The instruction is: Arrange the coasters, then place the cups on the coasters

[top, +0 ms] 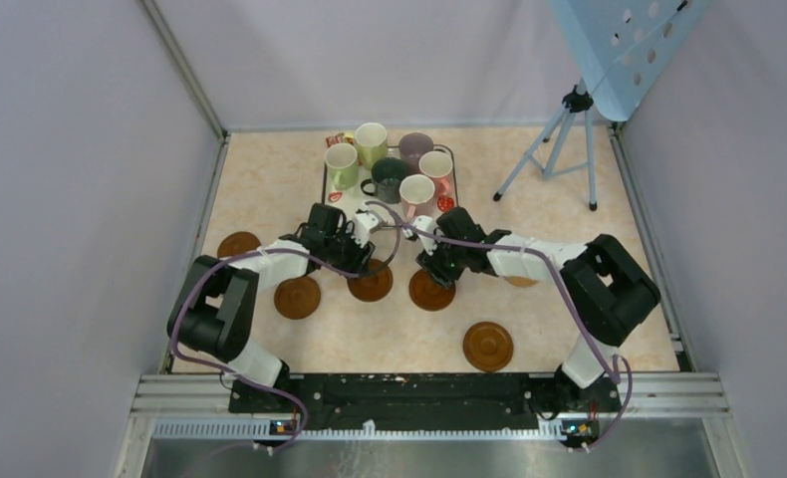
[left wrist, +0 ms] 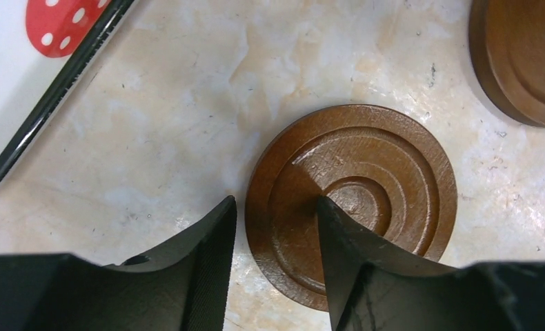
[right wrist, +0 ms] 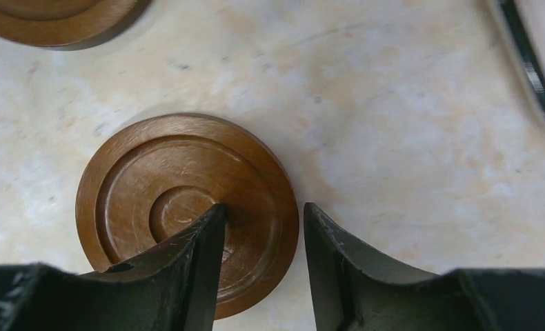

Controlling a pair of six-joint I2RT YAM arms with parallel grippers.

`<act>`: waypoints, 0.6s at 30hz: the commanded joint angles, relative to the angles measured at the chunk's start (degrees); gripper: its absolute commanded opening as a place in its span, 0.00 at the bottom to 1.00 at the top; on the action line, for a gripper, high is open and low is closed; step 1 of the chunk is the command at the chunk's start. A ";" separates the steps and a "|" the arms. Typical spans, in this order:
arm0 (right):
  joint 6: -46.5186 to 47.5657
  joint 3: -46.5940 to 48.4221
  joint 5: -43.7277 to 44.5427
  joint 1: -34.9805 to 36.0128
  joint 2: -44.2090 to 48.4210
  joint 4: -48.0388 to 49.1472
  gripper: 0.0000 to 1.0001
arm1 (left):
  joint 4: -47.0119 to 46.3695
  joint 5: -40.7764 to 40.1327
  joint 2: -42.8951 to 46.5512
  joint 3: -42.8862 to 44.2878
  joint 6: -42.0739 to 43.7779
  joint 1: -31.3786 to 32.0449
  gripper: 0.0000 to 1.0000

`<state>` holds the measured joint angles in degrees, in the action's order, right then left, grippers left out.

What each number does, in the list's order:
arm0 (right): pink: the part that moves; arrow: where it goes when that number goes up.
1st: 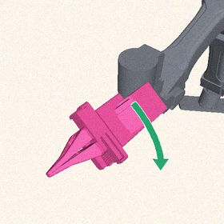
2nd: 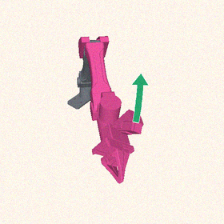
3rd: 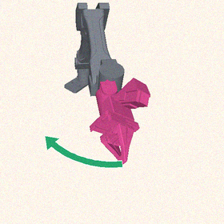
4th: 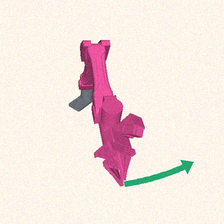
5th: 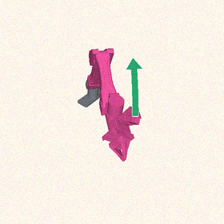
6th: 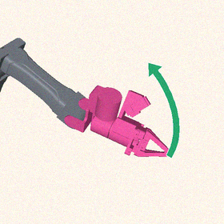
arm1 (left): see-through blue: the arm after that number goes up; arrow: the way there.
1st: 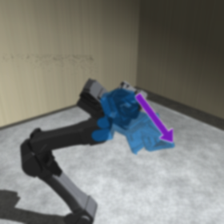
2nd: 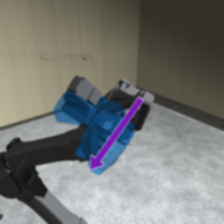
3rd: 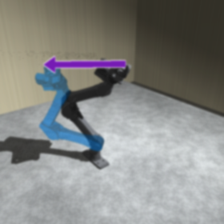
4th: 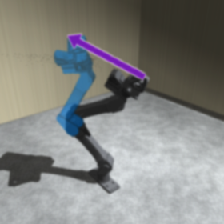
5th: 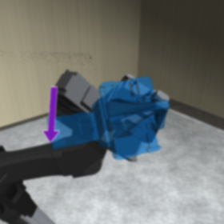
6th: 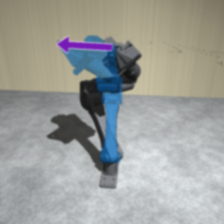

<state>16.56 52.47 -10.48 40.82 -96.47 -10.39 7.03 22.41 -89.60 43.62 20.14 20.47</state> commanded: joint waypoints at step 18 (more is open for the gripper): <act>0.77 4.88 5.56 -5.49 -3.75 -3.90 0.42 | -0.29 0.11 -6.79 6.30 -5.68 -0.10 0.48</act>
<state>16.43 57.82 -5.69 35.92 -100.27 -10.96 5.06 22.17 -95.26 49.04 14.70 20.47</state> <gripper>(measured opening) 0.421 0.464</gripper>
